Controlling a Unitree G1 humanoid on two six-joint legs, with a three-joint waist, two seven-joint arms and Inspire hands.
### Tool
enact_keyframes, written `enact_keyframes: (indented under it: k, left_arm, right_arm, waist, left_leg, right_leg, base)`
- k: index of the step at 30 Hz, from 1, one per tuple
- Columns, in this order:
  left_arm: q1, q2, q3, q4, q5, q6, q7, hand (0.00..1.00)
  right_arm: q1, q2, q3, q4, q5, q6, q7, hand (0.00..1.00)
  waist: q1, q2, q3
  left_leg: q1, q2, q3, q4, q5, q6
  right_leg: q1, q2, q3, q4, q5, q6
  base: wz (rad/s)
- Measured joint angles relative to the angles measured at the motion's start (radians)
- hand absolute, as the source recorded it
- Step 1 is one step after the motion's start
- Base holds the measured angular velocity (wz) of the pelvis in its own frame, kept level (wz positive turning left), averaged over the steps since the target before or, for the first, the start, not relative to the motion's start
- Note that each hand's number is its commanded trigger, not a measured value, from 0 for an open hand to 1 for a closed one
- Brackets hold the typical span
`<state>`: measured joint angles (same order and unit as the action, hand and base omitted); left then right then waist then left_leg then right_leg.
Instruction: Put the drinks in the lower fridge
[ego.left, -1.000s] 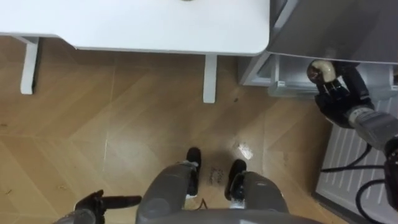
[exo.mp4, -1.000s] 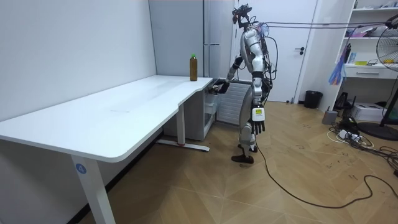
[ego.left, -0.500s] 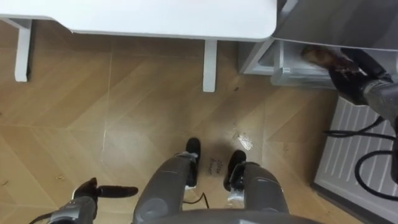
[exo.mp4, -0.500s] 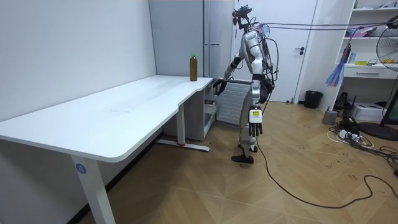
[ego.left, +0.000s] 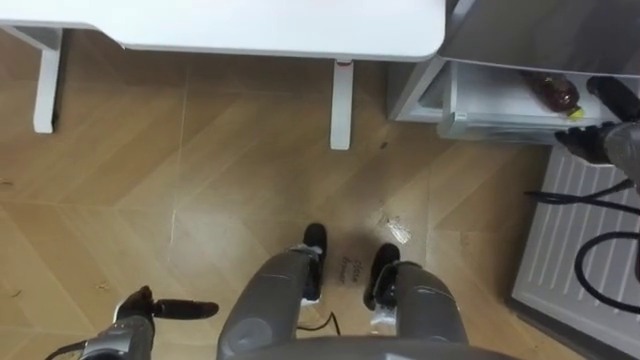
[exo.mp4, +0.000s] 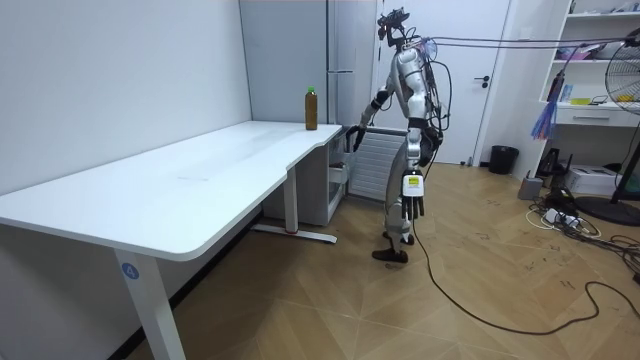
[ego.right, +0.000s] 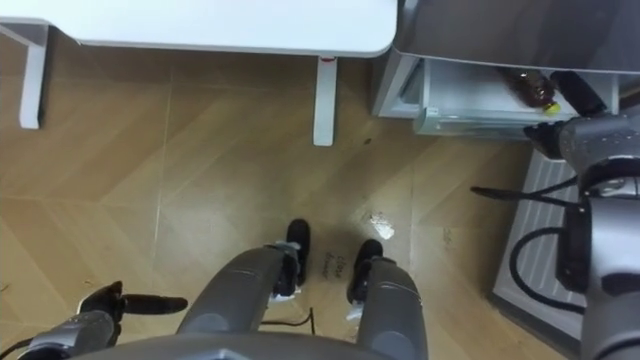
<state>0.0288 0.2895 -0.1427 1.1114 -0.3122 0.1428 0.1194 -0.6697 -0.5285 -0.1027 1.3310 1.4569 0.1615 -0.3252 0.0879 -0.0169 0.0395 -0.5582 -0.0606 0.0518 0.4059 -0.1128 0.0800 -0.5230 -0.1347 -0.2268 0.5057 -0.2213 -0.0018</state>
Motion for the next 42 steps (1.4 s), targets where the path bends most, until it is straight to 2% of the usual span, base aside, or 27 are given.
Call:
enact_keyframes:
  k: [3, 8, 13, 15, 17, 18, 21, 22, 24, 26, 29, 36, 40, 41, 42]
  left_arm:
    - [0.002, 0.000, 0.001, 0.007, -0.001, -0.002, -0.003, 0.00]
    - [0.006, -0.001, 0.005, 0.007, 0.001, -0.013, -0.023, 0.00]
    - [0.002, -0.005, 0.009, 0.003, 0.002, -0.027, -0.061, 0.00]
    - [0.004, -0.005, 0.009, 0.004, 0.008, -0.033, -0.075, 0.00]
    - [0.015, -0.005, 0.021, 0.002, 0.009, -0.039, -0.082, 0.00]
    - [0.025, -0.003, 0.025, -0.002, 0.010, -0.040, -0.080, 0.00]
    - [0.035, -0.004, 0.026, 0.000, 0.008, -0.041, -0.078, 0.00]
    - [0.036, -0.004, 0.026, 0.000, 0.008, -0.041, -0.078, 0.00]
    - [0.038, -0.008, 0.027, -0.001, 0.009, -0.041, -0.080, 0.00]
    - [0.040, -0.017, 0.027, -0.004, 0.009, -0.042, -0.080, 0.00]
    - [0.056, -0.030, 0.032, -0.022, 0.010, -0.042, -0.081, 0.00]
    - [0.132, -0.084, 0.171, -0.058, 0.027, -0.066, -0.074, 0.00]
    - [0.180, -0.092, 0.187, -0.058, 0.028, -0.071, -0.048, 0.00]
    - [0.184, -0.095, 0.192, -0.058, 0.029, -0.071, -0.047, 0.00]
    - [0.190, -0.101, 0.208, -0.058, 0.030, -0.071, -0.043, 0.00]
  right_arm:
    - [0.019, 0.000, -0.009, 0.000, 0.004, -0.001, 0.000, 0.00]
    - [0.048, 0.001, -0.047, 0.000, 0.010, -0.026, 0.002, 0.00]
    - [0.109, 0.012, -0.050, -0.002, 0.003, -0.060, 0.088, 0.00]
    - [0.135, 0.013, -0.050, -0.005, 0.001, -0.061, 0.121, 0.00]
    - [0.183, 0.013, -0.047, -0.018, 0.002, -0.064, 0.147, 0.00]
    - [0.215, 0.015, -0.036, -0.027, 0.001, -0.067, 0.156, 0.00]
    - [0.281, 0.046, -0.029, -0.049, 0.004, -0.088, 0.174, 0.00]
    - [0.308, 0.066, -0.030, -0.053, 0.014, -0.091, 0.176, 0.00]
    - [0.342, 0.095, -0.030, -0.064, 0.031, -0.091, 0.176, 0.00]
    - [0.380, 0.118, -0.040, -0.105, 0.036, -0.094, 0.177, 0.00]
    - [0.445, 0.157, -0.049, -0.144, 0.036, -0.099, 0.221, 0.00]
    - [0.631, 0.234, -0.076, -0.123, -0.029, -0.103, 0.283, 0.00]
    - [0.720, 0.276, -0.076, -0.101, -0.114, -0.102, 0.299, 0.00]
    - [0.726, 0.281, -0.076, -0.088, -0.127, -0.101, 0.303, 0.00]
    - [0.737, 0.292, -0.076, -0.070, -0.145, -0.098, 0.307, 0.00]
  waist:
    - [-0.001, 0.003, -0.0018]
    - [-0.005, 0.003, -0.0026]
    - [-0.022, 0.005, -0.0071]
    - [-0.025, 0.003, -0.0091]
    - [-0.022, -0.001, -0.0138]
    - [-0.019, -0.006, -0.0228]
    - [-0.013, -0.019, -0.0288]
    - [-0.012, -0.029, -0.0342]
    - [-0.012, -0.036, -0.0400]
    - [-0.028, -0.035, -0.0414]
    - [-0.055, -0.033, -0.0405]
    - [-0.058, -0.019, -0.0380]
    - [-0.061, -0.014, -0.0342]
    - [-0.062, -0.020, -0.0310]
    - [-0.063, -0.016, -0.0339]
  left_leg:
    - [0.039, 0.001, -0.004, -0.025, 0.001, -0.001]
    - [0.095, 0.000, 0.000, -0.052, 0.000, -0.001]
    - [0.151, 0.002, -0.007, -0.076, 0.000, -0.001]
    - [0.179, 0.001, -0.005, -0.095, 0.000, -0.001]
    - [0.216, 0.002, -0.002, -0.113, 0.000, -0.001]
    - [0.236, 0.002, 0.001, -0.130, 0.000, -0.001]
    - [0.293, 0.011, 0.012, -0.156, 0.000, -0.004]
    - [0.320, 0.014, 0.016, -0.169, -0.002, -0.007]
    - [0.349, 0.016, 0.017, -0.176, -0.006, -0.012]
    - [0.367, 0.017, 0.008, -0.177, -0.011, -0.014]
    - [0.395, 0.017, -0.004, -0.185, -0.014, -0.016]
    - [0.450, 0.015, -0.004, -0.204, -0.024, -0.024]
    - [0.500, 0.015, 0.002, -0.219, -0.027, -0.026]
    - [0.504, 0.015, 0.002, -0.219, -0.029, -0.027]
    - [0.510, 0.015, 0.003, -0.219, -0.030, -0.026]
  right_leg:
    - [0.043, 0.003, -0.003, -0.027, 0.005, 0.001]
    - [0.104, 0.009, -0.003, -0.059, 0.007, 0.006]
    - [0.176, 0.018, -0.022, -0.111, 0.018, 0.011]
    - [0.200, 0.019, -0.022, -0.127, 0.019, 0.013]
    - [0.235, 0.022, -0.021, -0.151, 0.023, 0.015]
    - [0.253, 0.024, -0.020, -0.166, 0.025, 0.016]
    - [0.317, 0.037, -0.017, -0.211, 0.039, 0.015]
    - [0.342, 0.046, -0.005, -0.230, 0.042, 0.016]
    - [0.377, 0.053, 0.002, -0.252, 0.045, 0.016]
    - [0.407, 0.059, -0.003, -0.275, 0.051, 0.017]
    - [0.450, 0.065, -0.014, -0.306, 0.061, 0.017]
    - [0.499, 0.073, 0.004, -0.321, 0.060, 0.017]
    - [0.540, 0.074, 0.010, -0.341, 0.056, 0.016]
    - [0.543, 0.074, 0.011, -0.341, 0.053, 0.016]
    - [0.545, 0.073, 0.014, -0.339, 0.047, 0.016]
  base:
    - [0.01]
    - [0.00]
    - [0.04]
    - [0.00]
    - [-0.05]
    - [-0.11]
    - [-0.13]
    - [-0.12]
    - [-0.07]
    - [0.05]
    - [0.09]
    - [-0.05]
    - [-0.07]
    - [0.00]
    - [0.00]
